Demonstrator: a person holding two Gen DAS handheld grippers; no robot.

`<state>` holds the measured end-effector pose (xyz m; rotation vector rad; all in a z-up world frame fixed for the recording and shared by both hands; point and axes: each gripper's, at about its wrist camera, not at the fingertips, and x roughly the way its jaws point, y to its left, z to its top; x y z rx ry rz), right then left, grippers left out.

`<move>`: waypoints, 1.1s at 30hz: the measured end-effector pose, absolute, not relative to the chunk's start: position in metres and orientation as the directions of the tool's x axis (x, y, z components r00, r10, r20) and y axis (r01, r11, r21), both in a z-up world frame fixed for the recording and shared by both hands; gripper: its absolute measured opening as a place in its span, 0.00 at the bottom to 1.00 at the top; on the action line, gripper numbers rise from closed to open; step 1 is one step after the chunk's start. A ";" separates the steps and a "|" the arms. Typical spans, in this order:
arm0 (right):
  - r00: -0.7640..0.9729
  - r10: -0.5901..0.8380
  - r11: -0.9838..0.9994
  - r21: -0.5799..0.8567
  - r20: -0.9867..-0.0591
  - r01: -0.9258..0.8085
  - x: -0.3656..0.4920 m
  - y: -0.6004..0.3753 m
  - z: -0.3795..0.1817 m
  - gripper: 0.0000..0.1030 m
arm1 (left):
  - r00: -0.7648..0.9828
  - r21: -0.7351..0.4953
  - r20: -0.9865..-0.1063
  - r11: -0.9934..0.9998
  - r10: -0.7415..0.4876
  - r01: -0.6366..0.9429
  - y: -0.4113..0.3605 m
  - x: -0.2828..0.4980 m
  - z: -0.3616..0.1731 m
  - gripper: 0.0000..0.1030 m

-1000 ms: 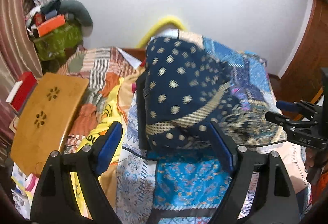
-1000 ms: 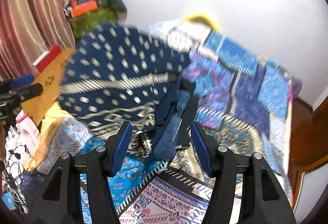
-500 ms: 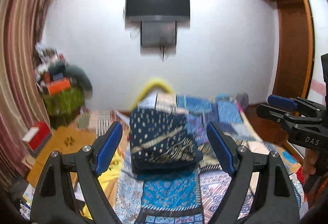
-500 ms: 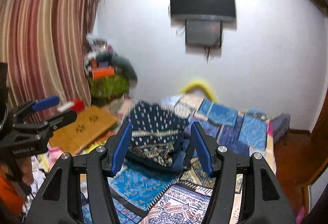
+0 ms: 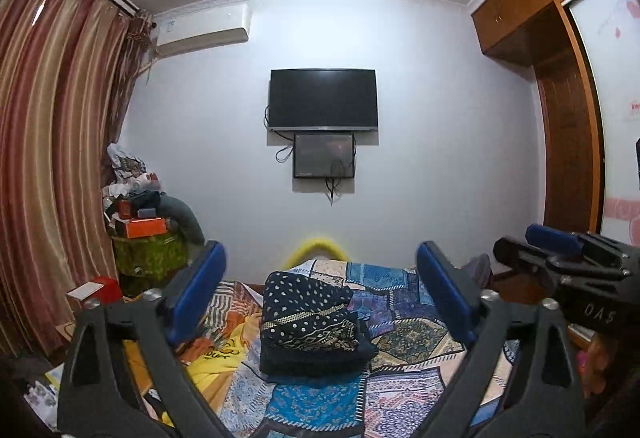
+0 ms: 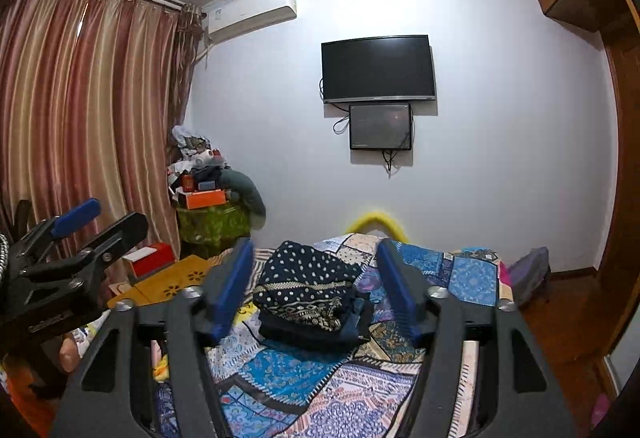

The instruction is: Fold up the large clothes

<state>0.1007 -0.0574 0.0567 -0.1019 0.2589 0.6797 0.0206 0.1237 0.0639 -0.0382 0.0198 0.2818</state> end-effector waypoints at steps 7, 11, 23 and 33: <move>0.779 0.571 0.799 -0.040 -0.259 -0.600 0.096 -0.058 0.057 0.91 | 0.957 -0.066 -0.056 0.955 0.286 -0.290 0.122 0.011 0.056 1.00; 0.790 0.559 0.808 -0.050 -0.250 -0.587 0.095 -0.058 0.058 1.00 | 0.955 -0.083 -0.073 0.952 0.289 -0.294 0.123 0.009 0.050 1.00; 0.791 0.552 0.809 -0.060 -0.265 -0.585 0.087 -0.062 0.046 1.00 | 0.947 -0.100 -0.103 0.944 0.305 -0.315 0.130 0.012 0.041 1.00; 0.789 0.546 0.813 -0.053 -0.281 -0.581 0.087 -0.066 0.046 1.00 | 0.943 -0.110 -0.124 0.940 0.308 -0.321 0.134 0.018 0.037 1.00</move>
